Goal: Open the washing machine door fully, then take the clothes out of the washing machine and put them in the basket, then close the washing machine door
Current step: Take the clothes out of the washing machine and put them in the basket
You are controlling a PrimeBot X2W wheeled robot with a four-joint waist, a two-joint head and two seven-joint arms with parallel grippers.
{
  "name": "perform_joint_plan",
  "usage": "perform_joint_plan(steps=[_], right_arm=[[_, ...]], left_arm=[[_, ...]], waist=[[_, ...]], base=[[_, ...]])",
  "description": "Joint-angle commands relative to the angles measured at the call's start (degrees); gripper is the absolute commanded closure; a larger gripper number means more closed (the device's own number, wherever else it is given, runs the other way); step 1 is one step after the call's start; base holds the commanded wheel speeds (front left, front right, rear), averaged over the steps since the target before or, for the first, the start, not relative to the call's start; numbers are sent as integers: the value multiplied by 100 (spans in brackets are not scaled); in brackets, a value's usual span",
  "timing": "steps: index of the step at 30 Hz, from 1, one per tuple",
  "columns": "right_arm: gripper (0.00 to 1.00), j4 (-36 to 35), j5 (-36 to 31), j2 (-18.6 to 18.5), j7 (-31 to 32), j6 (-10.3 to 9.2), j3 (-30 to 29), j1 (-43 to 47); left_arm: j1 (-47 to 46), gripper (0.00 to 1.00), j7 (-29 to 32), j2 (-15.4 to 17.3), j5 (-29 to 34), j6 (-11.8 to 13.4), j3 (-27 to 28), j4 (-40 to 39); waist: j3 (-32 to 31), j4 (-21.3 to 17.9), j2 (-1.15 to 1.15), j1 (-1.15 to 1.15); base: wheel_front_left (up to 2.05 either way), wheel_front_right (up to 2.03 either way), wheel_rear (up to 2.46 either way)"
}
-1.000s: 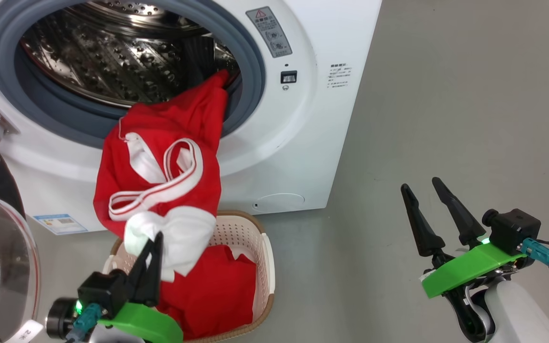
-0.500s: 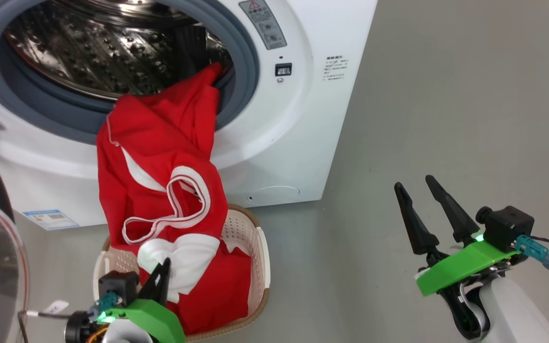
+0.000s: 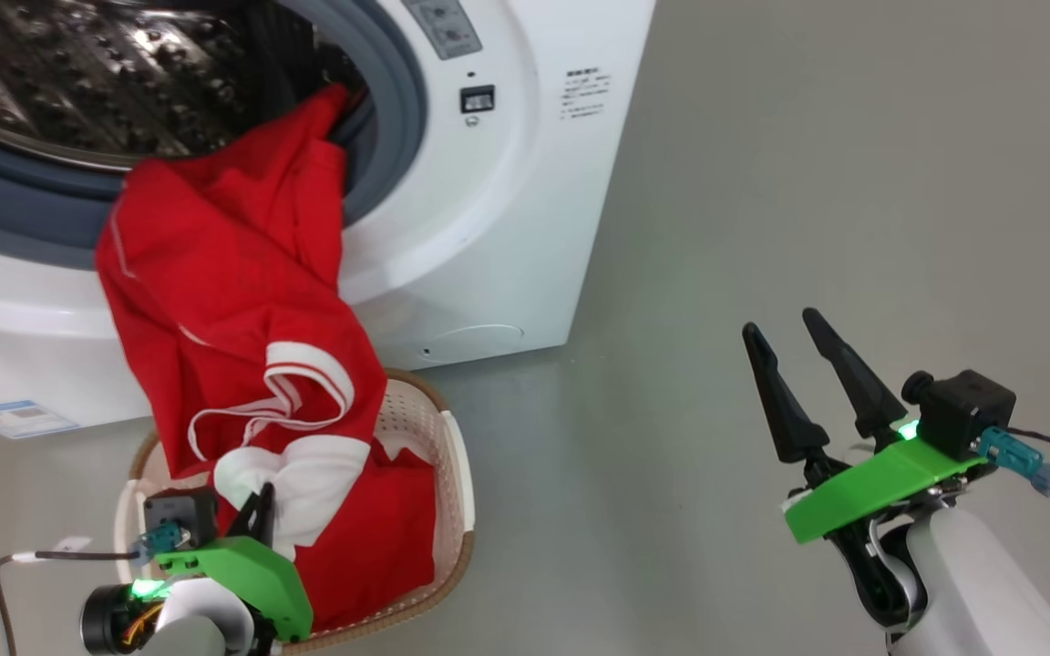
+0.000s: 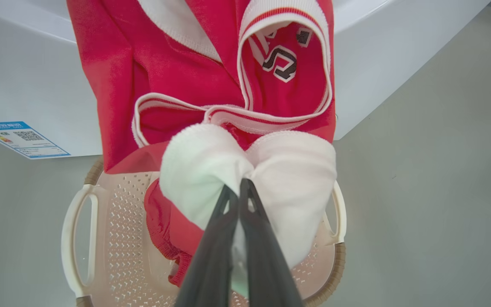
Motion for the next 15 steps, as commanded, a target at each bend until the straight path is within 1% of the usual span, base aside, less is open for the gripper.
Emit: perform_joint_plan(steps=[1, 7, 12, 14, 15], right_arm=[[0, -147, -23, 14, -27, 9, 127, -140], [0, -164, -39, 55, -27, 9, 138, -198], [0, -175, -55, 58, -27, 9, 114, -220], [0, -176, -61, 63, -27, 9, 105, -217], [0, -172, -67, 69, -27, 9, 99, -213]], left_arm=[[-165, 100, -77, 111, 64, -57, 190, 38], [-442, 100, -77, 144, 101, -143, 368, 439], [-560, 99, -77, 177, 144, -192, 484, 623], [-587, 100, -77, 186, 161, -217, 523, 653], [-596, 83, -77, 189, 172, -242, 563, 674]], waist=[[99, -116, 0, 0], [230, -257, 0, 0], [315, -321, 0, 0], [331, -331, 0, 0], [327, -332, 0, 0]], base=[[0, 0, 0], [0, 0, 0], [0, 0, 0], [0, 0, 0], [0, 0, 0]])
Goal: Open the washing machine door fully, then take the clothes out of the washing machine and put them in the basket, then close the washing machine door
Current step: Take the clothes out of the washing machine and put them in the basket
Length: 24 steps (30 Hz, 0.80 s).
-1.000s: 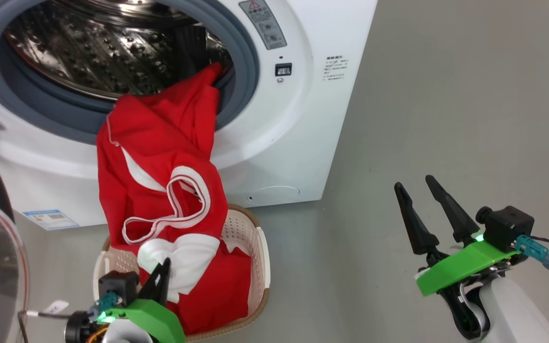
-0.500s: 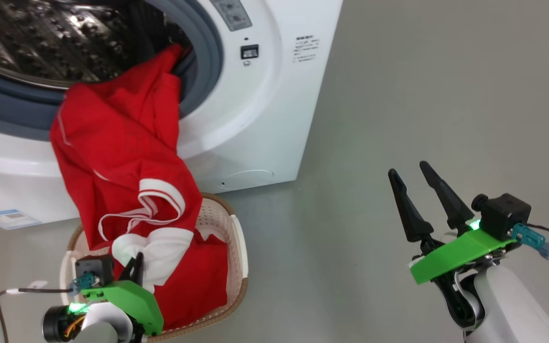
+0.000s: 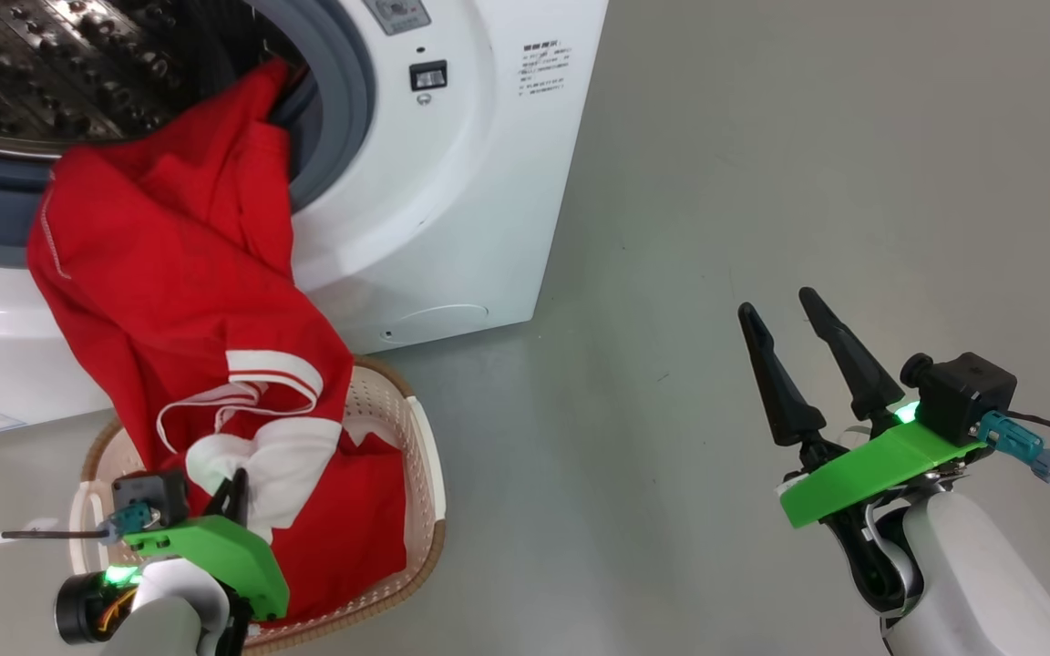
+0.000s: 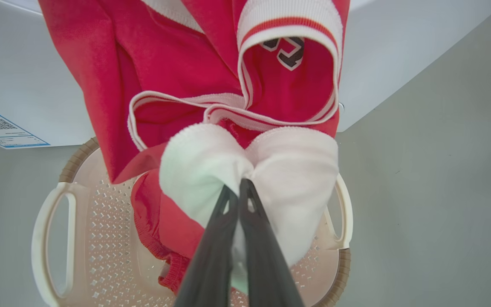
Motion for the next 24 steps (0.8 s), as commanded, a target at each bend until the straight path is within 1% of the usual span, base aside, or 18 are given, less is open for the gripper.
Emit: perform_joint_plan(steps=[1, 2, 3, 13, 24], right_arm=[[0, -136, -65, 26, -27, 9, 89, -30], [0, -129, -68, 32, -27, 9, 84, -27], [0, -123, -70, 42, -27, 9, 77, -25], [0, -125, -80, 69, -27, 9, -1, 11], [0, -146, -84, 1, -27, 9, -75, 87]], left_arm=[[-143, 51, -77, 192, 58, -54, 208, -30], [-140, 9, -77, 194, 61, -65, 231, -29], [-134, 0, -77, 196, 60, -74, 263, -40], [5, 0, -77, 261, 203, -142, 472, -395], [417, 0, -77, 337, 496, -186, 824, -1439]], waist=[[-9, -1, 0, 0], [-18, 4, 0, 0], [-29, 13, 0, 0], [-103, 184, 0, 0], [-253, 474, 0, 0]], base=[[0, 0, 0], [0, 0, 0], [0, 0, 0], [0, 0, 0], [0, 0, 0]])
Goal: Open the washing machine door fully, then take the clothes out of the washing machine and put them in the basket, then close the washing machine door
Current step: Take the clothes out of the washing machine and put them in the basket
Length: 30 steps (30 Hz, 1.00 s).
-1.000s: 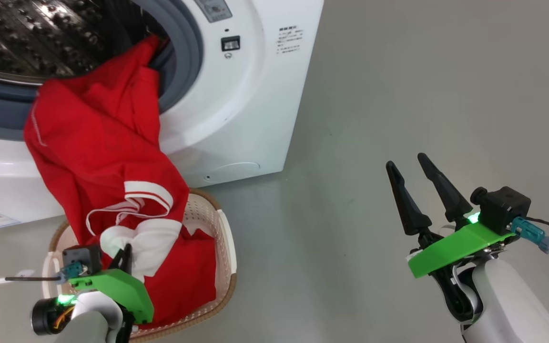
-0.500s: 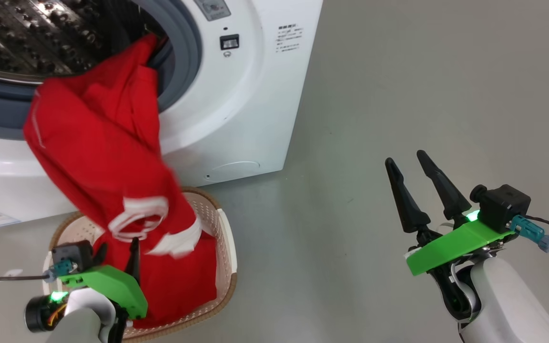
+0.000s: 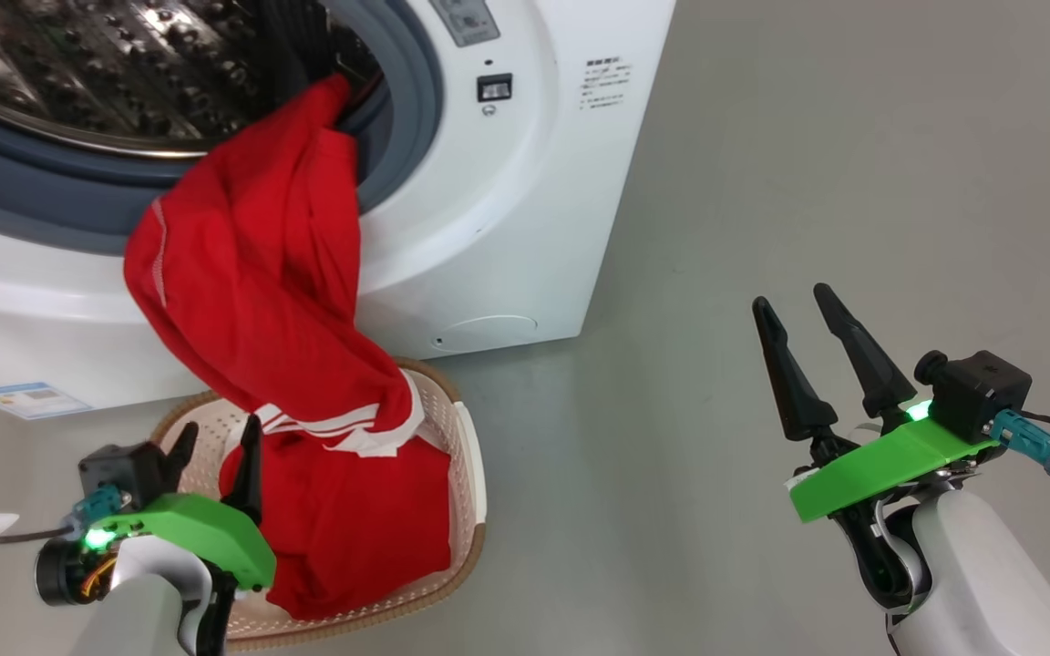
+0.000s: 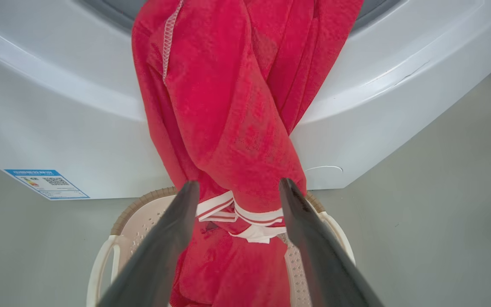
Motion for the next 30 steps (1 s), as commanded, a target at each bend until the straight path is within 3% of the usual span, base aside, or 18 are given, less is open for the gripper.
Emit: perform_joint_plan(steps=[1, 24, 30], right_arm=[[0, -146, -71, -29, -27, 9, 98, 86], [0, -118, -21, -138, -27, 9, 69, 294], [0, -131, -12, -158, -27, 9, 49, 343]], left_arm=[[107, 0, -71, 213, 67, -40, 233, -253], [1664, 0, -71, 49, 751, 33, 1027, -3252], [1922, 0, -71, 27, 733, 71, 1105, -3652]], waist=[[-66, 68, 0, 0], [-508, 449, 0, 0], [-556, 471, 0, 0]], base=[[0, 0, 0], [0, 0, 0], [0, 0, 0]])
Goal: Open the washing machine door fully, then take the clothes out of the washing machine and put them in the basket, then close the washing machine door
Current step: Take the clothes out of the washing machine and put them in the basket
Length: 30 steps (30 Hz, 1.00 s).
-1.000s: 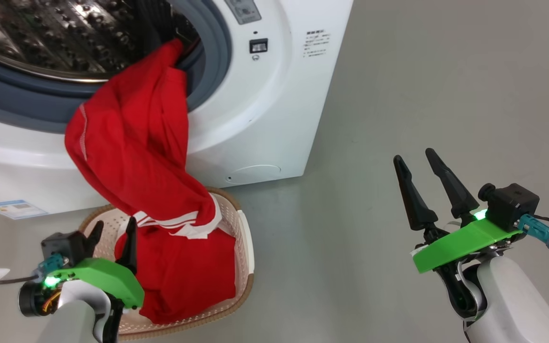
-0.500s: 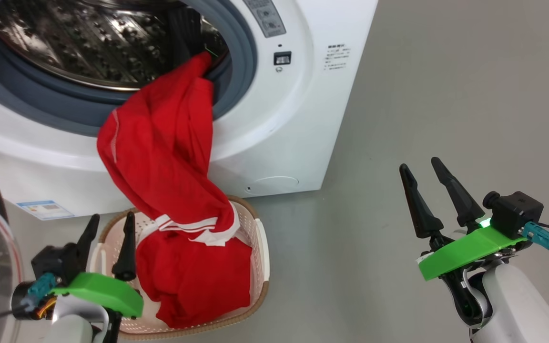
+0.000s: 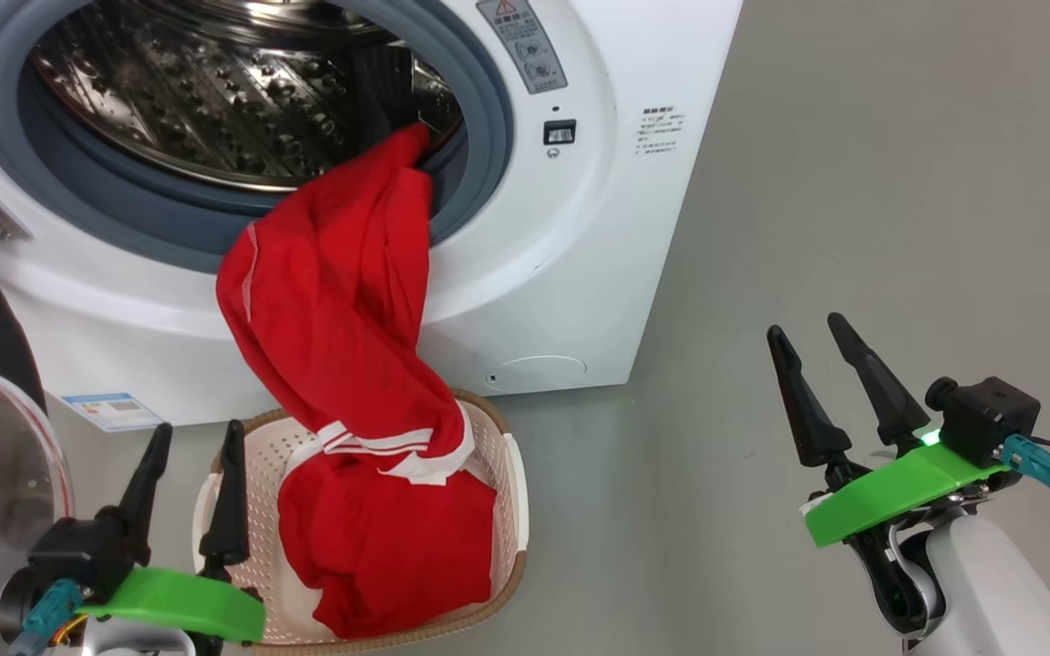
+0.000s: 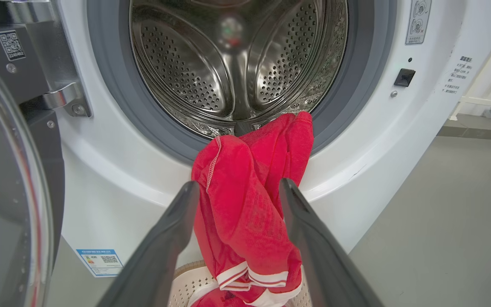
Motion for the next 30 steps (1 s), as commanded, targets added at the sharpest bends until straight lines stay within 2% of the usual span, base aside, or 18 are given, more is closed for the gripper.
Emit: perform_joint_plan(steps=[1, 9, 13, 21, 30], right_arm=[[0, -149, -15, -44, -27, 9, 87, 89], [0, -182, -23, -39, -27, 9, 103, 65], [0, -182, -30, -13, -27, 9, 118, 25], [0, -192, -28, 63, -27, 9, 191, -128], [0, -206, -32, 122, -27, 9, 248, -243]], left_arm=[[12, 0, -70, 102, 19, 54, 197, -202], [-96, 0, 141, 90, -39, 46, 70, -189], [-432, 0, 296, 143, -108, 5, -50, 150], [-1628, 0, 492, 304, -258, -64, -384, 1659], [-2838, 0, 629, 265, -619, -82, -661, 3411]], waist=[[-10, 8, 0, 0], [78, -4, 0, 0], [151, -45, 0, 0], [346, -264, 0, 0], [533, -504, 0, 0]], base=[[0, 0, 0], [0, 0, 0], [0, 0, 0], [0, 0, 0], [0, 0, 0]])
